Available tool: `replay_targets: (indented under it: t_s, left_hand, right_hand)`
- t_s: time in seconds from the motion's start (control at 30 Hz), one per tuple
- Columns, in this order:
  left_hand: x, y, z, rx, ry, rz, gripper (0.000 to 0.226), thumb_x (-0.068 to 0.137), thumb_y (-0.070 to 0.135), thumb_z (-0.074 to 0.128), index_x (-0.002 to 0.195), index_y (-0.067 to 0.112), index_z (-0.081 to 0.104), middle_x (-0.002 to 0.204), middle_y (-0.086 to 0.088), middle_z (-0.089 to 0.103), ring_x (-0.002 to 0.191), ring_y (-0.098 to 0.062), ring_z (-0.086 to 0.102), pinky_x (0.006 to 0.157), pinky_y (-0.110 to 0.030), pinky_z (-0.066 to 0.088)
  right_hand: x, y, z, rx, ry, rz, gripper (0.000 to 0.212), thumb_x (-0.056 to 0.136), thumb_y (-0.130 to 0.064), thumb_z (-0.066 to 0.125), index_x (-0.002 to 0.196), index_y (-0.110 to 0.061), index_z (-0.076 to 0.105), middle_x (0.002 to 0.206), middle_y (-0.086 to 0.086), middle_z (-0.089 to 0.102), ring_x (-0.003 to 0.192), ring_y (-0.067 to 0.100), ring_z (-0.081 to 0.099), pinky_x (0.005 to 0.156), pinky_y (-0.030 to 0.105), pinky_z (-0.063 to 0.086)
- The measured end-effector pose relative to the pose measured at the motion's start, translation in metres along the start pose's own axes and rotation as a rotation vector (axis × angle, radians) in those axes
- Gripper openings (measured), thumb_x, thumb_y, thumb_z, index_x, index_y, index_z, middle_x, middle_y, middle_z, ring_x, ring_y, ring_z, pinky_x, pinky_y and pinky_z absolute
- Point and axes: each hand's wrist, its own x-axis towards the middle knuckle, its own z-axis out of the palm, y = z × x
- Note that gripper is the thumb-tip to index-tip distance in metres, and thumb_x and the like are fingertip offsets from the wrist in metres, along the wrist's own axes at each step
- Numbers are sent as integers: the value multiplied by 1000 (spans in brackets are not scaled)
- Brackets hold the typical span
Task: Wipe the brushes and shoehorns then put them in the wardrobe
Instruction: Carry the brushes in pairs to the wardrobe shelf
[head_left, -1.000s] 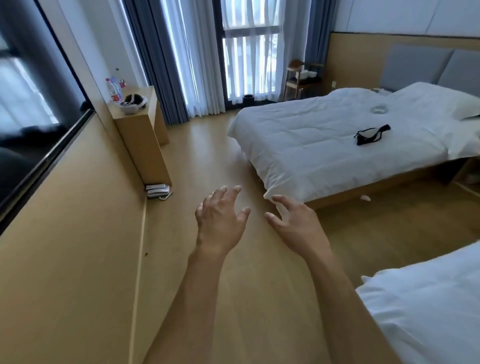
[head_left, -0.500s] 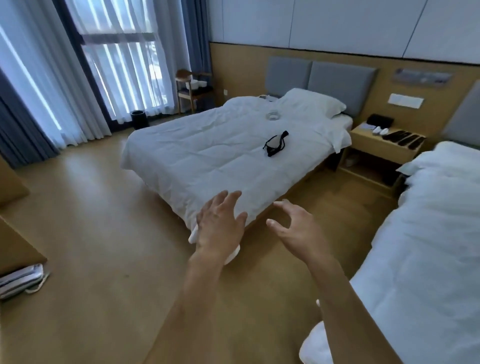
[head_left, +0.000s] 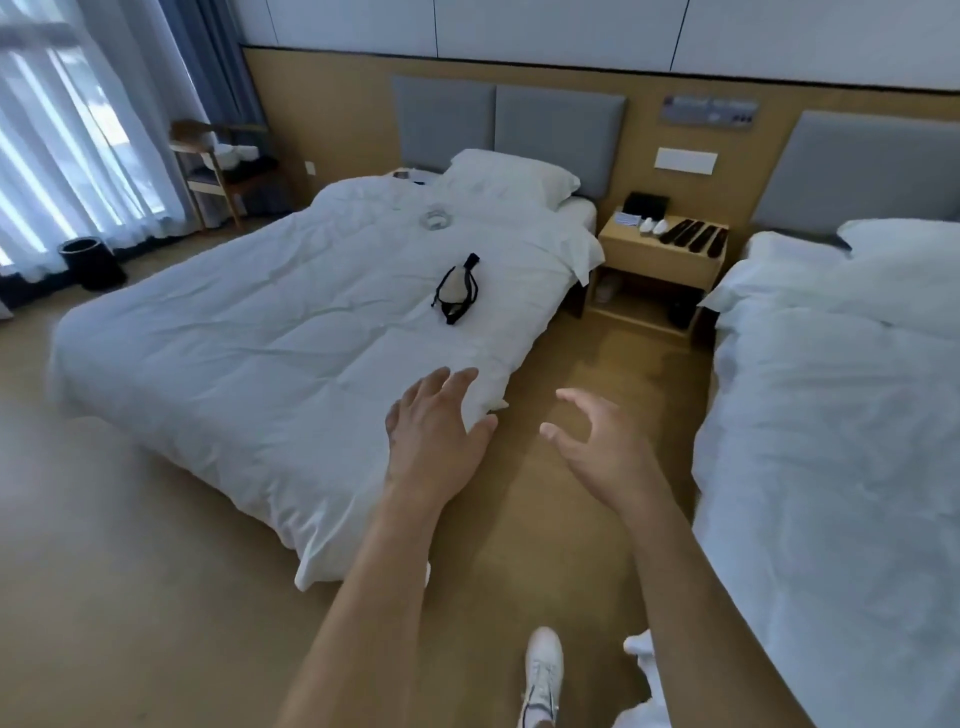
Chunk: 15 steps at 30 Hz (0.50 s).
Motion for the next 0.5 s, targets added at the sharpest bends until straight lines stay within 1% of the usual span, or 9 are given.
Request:
replay_targets:
  t_s: [0.07,0.2,0.27,0.4,0.5]
  left_hand:
    - [32,-3,11,4,-4,7,59,92,47,56,146,36,37,155,3,35,143,-22,29,116,-44,20]
    - [105,-2,27,27,-16,1,61,91,50,58,147,36,36,156,3,33,144,-21,28,116,-44,20]
    - [150,2,31,34,-1,-4,61,91,49,58,147,35,36,156,3,33,144,-21,28,116,-43,20]
    - [249,23,39,43,49,-4,60,91,49,57,147,34,37,154,4,35,142,-22,30,115,-42,21]
    - [311,40,54,21,50,11,60,91,49,57,146,35,38,154,4,36,141,-22,30,114,-43,22]
  right_hand:
    - [34,4,7,15,4,7,54,94,-45,60,145,-32,46,151,-6,46,136,15,45,102,32,39]
    - [115,8,14,47,-10,-14,53,94,-44,60,144,-32,46,148,-6,49,132,16,48,92,25,35]
    - [165,7,10,58,-29,-36,54,94,-42,61,145,-29,46,148,-4,49,132,16,48,93,23,34]
    - [268,4,-11,100,-37,-86,55,94,-42,62,145,-26,47,147,-3,50,134,15,46,100,24,35]
    - [329,7,-23,99,-15,-107,55,94,-42,62,144,-27,47,148,-4,50,135,14,46,99,21,32]
